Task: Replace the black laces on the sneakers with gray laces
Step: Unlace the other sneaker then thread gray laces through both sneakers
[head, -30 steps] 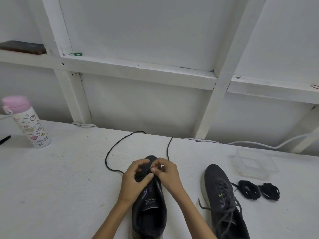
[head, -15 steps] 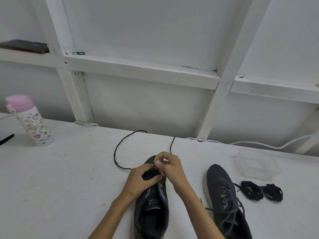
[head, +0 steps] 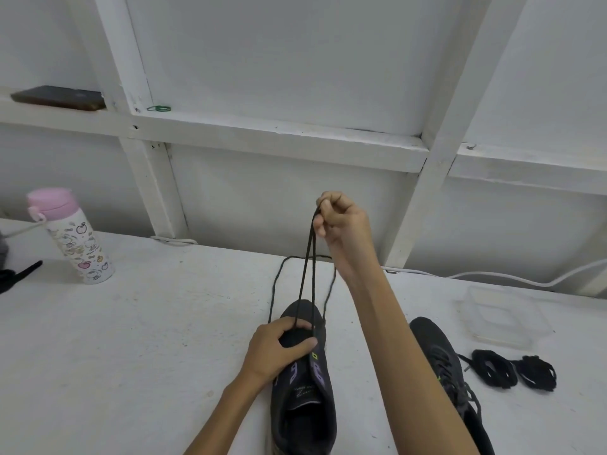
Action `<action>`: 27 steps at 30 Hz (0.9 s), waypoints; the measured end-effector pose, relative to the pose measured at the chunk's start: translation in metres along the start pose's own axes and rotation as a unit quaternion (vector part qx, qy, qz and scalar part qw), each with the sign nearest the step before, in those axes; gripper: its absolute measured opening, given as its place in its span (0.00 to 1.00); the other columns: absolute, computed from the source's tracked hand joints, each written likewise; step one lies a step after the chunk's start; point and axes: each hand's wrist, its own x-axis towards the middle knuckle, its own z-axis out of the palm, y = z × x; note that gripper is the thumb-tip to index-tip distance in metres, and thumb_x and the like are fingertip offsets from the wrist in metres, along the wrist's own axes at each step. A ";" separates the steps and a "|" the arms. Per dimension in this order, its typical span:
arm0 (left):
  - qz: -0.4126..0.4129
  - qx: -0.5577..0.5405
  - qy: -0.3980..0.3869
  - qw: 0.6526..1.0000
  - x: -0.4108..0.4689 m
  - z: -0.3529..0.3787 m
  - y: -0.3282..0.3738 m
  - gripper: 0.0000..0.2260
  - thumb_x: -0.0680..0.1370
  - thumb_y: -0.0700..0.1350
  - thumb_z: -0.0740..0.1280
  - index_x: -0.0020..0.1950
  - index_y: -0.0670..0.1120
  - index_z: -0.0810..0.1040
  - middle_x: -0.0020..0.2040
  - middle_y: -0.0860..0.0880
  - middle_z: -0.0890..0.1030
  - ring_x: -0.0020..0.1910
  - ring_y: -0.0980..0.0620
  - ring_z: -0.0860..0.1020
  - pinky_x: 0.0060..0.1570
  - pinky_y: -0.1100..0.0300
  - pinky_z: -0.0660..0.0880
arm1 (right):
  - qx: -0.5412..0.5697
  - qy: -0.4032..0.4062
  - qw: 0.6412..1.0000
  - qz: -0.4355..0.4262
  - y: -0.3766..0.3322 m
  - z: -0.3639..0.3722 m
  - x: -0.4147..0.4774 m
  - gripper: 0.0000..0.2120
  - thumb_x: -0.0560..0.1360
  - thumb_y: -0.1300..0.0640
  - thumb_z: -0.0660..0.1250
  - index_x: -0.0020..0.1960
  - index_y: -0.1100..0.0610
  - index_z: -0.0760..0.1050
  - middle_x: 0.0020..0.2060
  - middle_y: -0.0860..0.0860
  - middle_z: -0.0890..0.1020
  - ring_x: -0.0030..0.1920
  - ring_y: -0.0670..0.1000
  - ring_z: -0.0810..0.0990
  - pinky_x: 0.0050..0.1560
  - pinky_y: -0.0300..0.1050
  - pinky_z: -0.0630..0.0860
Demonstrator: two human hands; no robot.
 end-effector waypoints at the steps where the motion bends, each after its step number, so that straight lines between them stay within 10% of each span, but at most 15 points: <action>1: -0.008 -0.006 0.002 1.000 0.000 0.000 0.001 0.11 0.70 0.50 0.77 0.50 0.56 0.83 0.48 0.61 0.84 0.51 0.62 0.80 0.54 0.66 0.76 | 0.003 0.005 1.000 -0.006 -0.002 0.001 0.005 0.10 0.79 0.73 0.58 0.44 0.62 0.73 0.28 0.49 0.77 0.26 0.47 0.72 0.28 0.35 0.70; 9: -0.057 -0.024 0.011 0.998 0.009 0.004 0.008 0.06 0.71 0.51 0.75 0.47 0.54 0.85 0.45 0.59 0.85 0.49 0.62 0.81 0.56 0.61 0.77 | -0.117 0.057 0.990 0.062 0.030 -0.029 0.018 0.07 0.79 0.65 0.64 0.57 0.63 0.75 0.47 0.58 0.81 0.38 0.50 0.83 0.37 0.40 0.80; 13: -0.056 -0.021 0.014 0.998 0.008 0.005 0.007 0.03 0.71 0.51 0.75 0.44 0.55 0.85 0.44 0.59 0.85 0.47 0.61 0.82 0.53 0.60 0.77 | -0.507 0.025 0.842 0.184 0.045 -0.067 -0.005 0.17 0.77 0.47 0.68 0.52 0.63 0.80 0.45 0.56 0.84 0.34 0.50 0.82 0.33 0.45 0.78; 16: -0.049 -0.002 0.020 0.999 0.009 0.007 0.006 0.03 0.72 0.52 0.75 0.44 0.55 0.84 0.42 0.59 0.85 0.45 0.60 0.82 0.50 0.61 0.77 | -0.582 -0.104 0.745 0.308 0.057 -0.077 -0.031 0.24 0.74 0.37 0.66 0.42 0.59 0.82 0.37 0.51 0.84 0.29 0.47 0.80 0.32 0.39 0.73; 27: -0.045 0.075 0.008 0.996 0.010 0.004 0.016 0.03 0.71 0.56 0.74 0.41 0.61 0.81 0.38 0.65 0.83 0.41 0.65 0.80 0.40 0.68 0.72 | -0.444 -0.023 0.885 0.135 0.081 -0.054 -0.052 0.07 0.71 0.63 0.74 0.34 0.59 0.81 0.20 0.48 0.77 0.21 0.46 0.75 0.29 0.38 0.74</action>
